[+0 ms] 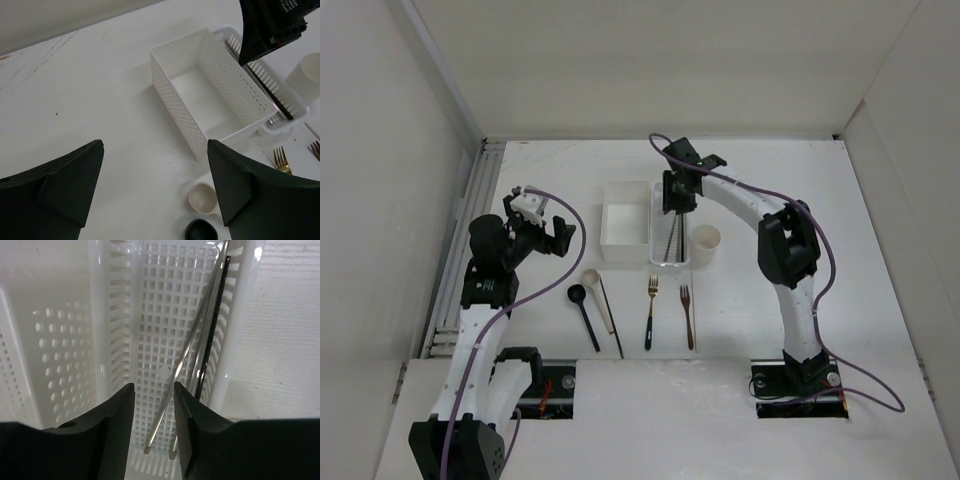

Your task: Sort the eating utensils into containers

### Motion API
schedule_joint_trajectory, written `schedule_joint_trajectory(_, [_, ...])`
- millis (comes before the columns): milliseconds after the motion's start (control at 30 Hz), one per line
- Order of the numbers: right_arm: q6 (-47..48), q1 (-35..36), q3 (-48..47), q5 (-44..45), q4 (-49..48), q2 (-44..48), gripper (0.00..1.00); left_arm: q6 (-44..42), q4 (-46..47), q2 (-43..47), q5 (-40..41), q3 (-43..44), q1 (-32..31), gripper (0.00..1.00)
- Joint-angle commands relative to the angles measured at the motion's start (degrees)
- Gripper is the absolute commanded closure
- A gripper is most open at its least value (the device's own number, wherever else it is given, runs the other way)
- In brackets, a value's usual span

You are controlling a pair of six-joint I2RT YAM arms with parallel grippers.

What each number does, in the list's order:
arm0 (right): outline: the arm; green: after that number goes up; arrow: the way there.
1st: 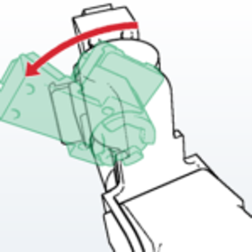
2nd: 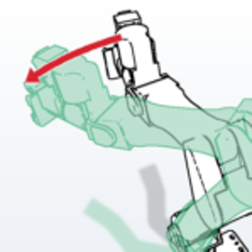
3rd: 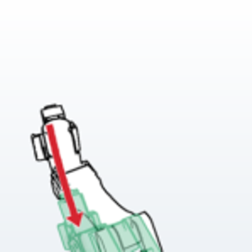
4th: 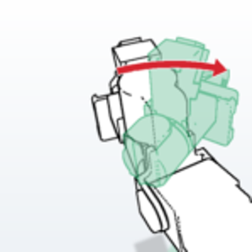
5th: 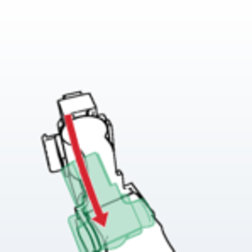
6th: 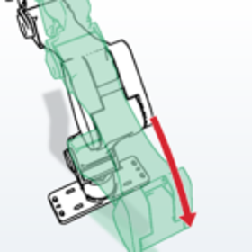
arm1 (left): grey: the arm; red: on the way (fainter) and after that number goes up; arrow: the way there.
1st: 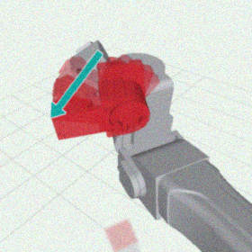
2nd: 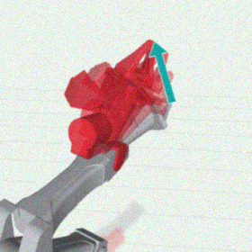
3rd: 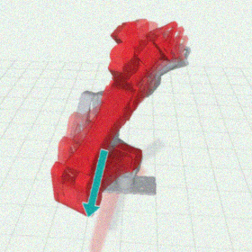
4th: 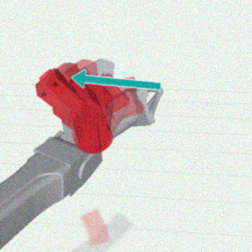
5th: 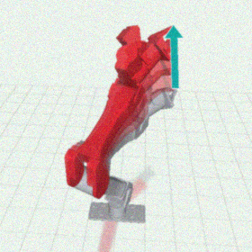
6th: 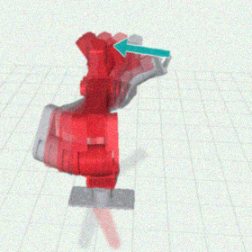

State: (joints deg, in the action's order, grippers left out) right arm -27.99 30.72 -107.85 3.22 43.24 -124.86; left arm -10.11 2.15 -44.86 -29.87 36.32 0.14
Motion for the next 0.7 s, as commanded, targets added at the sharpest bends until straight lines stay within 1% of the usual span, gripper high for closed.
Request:
schedule_joint_trajectory(0, [1.5, 0.0, -2.5, 3.7, -0.8, 4.1, 0.57, -0.5, 2.9, 0.4, -0.3, 1.0, 0.3, 0.17])
schedule_joint_trajectory(100, [4.9, 2.6, -2.5, 8.2, -0.8, 9.2, 0.57, -0.5, 2.9, 0.4, -0.3, 1.0, 0.3, 0.17])
schedule_joint_trajectory(167, [7.1, 4.7, -1.1, 11.8, -0.3, 14.2, 0.57, -0.5, 2.9, 0.4, -0.3, 1.0, 0.3, 0.17])
schedule_joint_trajectory(200, [7.1, 6.6, 1.7, 14.3, 0.5, 15.9, 0.60, -0.5, 2.9, 0.4, -0.3, 1.0, 0.3, 0.17])
schedule_joint_trajectory(267, [7.1, 8.0, 6.3, 14.4, 1.2, 20.8, 0.68, 0.0, 3.4, 1.0, -0.3, 1.0, 0.3, 0.17])
schedule_joint_trajectory(300, [7.1, 8.8, 9.1, 12.0, 1.8, 22.3, 0.74, 0.0, 3.4, 1.0, -0.8, 0.4, 0.3, 0.17])
schedule_joint_trajectory(333, [6.5, 8.8, 15.2, 11.1, 1.8, 23.7, 0.78, 0.5, 3.4, 1.5, -0.8, 0.4, 0.3, 0.17])
schedule_joint_trajectory(400, [4.0, 9.4, 21.7, 9.6, 2.4, 27.4, 0.82, 0.5, 4.0, 1.5, -1.4, -0.1, 0.3, 0.17])
schedule_joint_trajectory(433, [3.4, 10.8, 27.7, 8.4, 2.4, 28.5, 0.82, 0.5, 4.0, 2.1, -1.4, -0.1, 0.3, 0.17])
schedule_joint_trajectory(467, [2.8, 11.5, 30.3, 8.4, 1.8, 29.4, 0.82, 0.5, 4.0, 2.1, -1.4, -0.6, 0.3, 0.17])
schedule_joint_trajectory(567, [0.9, 15.0, 36.5, 7.0, 1.2, 30.8, 0.75, 1.1, 4.5, 2.1, -1.9, -0.6, 0.3, 0.17])
schedule_joint_trajectory(667, [0.2, 16.4, 39.5, 6.4, 0.7, 30.2, 0.72, 1.1, 4.5, 2.6, -2.5, -1.2, 0.3, 0.17])
